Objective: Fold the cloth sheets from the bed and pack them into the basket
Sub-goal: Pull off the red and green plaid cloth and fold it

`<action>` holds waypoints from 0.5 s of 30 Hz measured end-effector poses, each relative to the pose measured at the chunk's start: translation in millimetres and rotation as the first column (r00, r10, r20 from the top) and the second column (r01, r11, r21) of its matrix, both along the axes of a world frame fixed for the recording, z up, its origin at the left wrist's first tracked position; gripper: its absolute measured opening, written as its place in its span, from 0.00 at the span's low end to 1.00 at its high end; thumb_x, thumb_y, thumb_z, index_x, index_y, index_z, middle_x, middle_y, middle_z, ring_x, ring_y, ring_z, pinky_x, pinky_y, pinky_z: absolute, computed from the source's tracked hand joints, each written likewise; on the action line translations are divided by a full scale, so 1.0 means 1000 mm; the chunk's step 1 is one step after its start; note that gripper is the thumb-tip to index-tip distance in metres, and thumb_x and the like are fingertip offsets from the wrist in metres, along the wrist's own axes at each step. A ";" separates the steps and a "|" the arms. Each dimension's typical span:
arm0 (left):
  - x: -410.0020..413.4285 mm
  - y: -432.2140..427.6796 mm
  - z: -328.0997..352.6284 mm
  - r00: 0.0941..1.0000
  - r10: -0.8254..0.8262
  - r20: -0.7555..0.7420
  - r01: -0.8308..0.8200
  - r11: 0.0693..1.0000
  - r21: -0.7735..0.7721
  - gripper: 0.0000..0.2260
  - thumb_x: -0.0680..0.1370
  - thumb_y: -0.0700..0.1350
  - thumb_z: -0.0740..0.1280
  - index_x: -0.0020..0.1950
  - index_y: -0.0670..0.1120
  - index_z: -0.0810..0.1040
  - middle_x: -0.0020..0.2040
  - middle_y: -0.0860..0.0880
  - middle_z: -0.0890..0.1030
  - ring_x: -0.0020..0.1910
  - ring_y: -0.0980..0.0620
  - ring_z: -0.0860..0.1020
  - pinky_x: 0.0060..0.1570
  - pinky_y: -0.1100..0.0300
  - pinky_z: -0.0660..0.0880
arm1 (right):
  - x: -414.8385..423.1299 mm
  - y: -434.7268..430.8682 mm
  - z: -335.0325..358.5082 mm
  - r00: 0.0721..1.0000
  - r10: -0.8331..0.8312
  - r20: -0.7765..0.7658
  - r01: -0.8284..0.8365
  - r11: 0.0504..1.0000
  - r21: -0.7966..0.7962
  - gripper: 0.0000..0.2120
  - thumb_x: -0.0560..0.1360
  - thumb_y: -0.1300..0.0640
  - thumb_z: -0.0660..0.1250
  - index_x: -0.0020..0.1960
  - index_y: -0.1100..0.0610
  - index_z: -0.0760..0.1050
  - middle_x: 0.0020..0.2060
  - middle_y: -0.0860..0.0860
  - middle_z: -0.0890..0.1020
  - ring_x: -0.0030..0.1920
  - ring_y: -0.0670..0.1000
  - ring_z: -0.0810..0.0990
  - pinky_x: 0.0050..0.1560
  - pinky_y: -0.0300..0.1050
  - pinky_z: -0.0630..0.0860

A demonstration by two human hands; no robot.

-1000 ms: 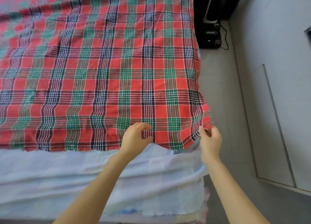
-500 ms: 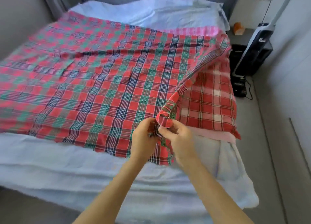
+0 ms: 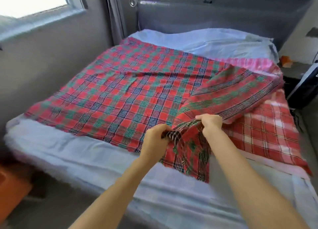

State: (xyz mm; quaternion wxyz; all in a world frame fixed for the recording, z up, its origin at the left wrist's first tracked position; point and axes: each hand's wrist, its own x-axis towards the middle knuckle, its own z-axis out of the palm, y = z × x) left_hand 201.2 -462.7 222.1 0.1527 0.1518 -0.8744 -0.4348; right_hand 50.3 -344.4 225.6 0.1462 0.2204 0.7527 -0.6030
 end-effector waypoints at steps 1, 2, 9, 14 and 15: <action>0.003 -0.015 0.002 0.999 0.051 -0.006 -0.050 0.996 0.080 0.07 0.72 0.31 0.67 0.39 0.42 0.79 0.33 0.51 0.79 0.29 0.57 0.73 0.30 0.67 0.70 | 0.001 -0.020 0.006 0.996 0.035 -0.080 -0.031 0.998 0.046 0.04 0.69 0.67 0.72 0.41 0.65 0.77 0.39 0.54 0.75 0.42 0.51 0.74 0.41 0.46 0.72; 0.007 -0.037 0.004 0.993 0.119 -0.018 -0.115 0.980 0.161 0.09 0.73 0.31 0.67 0.38 0.44 0.78 0.32 0.51 0.78 0.27 0.58 0.72 0.28 0.67 0.70 | 0.001 -0.049 0.012 0.985 0.084 -0.151 -0.070 0.993 0.093 0.05 0.70 0.67 0.72 0.38 0.64 0.77 0.36 0.54 0.75 0.39 0.50 0.73 0.38 0.47 0.72; 0.019 -0.173 0.007 0.921 0.385 -0.062 -0.322 0.841 0.434 0.05 0.75 0.37 0.68 0.39 0.42 0.78 0.35 0.38 0.80 0.33 0.33 0.76 0.34 0.42 0.76 | -0.010 -0.212 0.038 0.854 0.299 -0.427 -0.257 0.954 0.153 0.13 0.69 0.69 0.70 0.29 0.65 0.69 0.26 0.59 0.75 0.30 0.54 0.76 0.33 0.47 0.73; 0.014 -0.297 0.011 0.843 0.538 -0.029 -0.483 0.779 0.400 0.09 0.75 0.30 0.63 0.40 0.43 0.74 0.31 0.39 0.75 0.24 0.50 0.66 0.24 0.58 0.64 | -0.023 -0.369 0.039 0.721 0.491 -0.489 -0.400 0.871 0.284 0.22 0.66 0.71 0.66 0.25 0.56 0.57 0.22 0.52 0.60 0.29 0.50 0.61 0.31 0.44 0.58; 0.016 -0.313 0.011 0.837 0.547 -0.022 -0.492 0.769 0.408 0.10 0.75 0.30 0.63 0.41 0.45 0.74 0.31 0.37 0.75 0.25 0.50 0.68 0.25 0.58 0.65 | -0.022 -0.392 0.039 0.689 0.536 -0.488 -0.417 0.843 0.339 0.21 0.66 0.71 0.65 0.25 0.56 0.57 0.22 0.52 0.60 0.28 0.51 0.60 0.30 0.42 0.56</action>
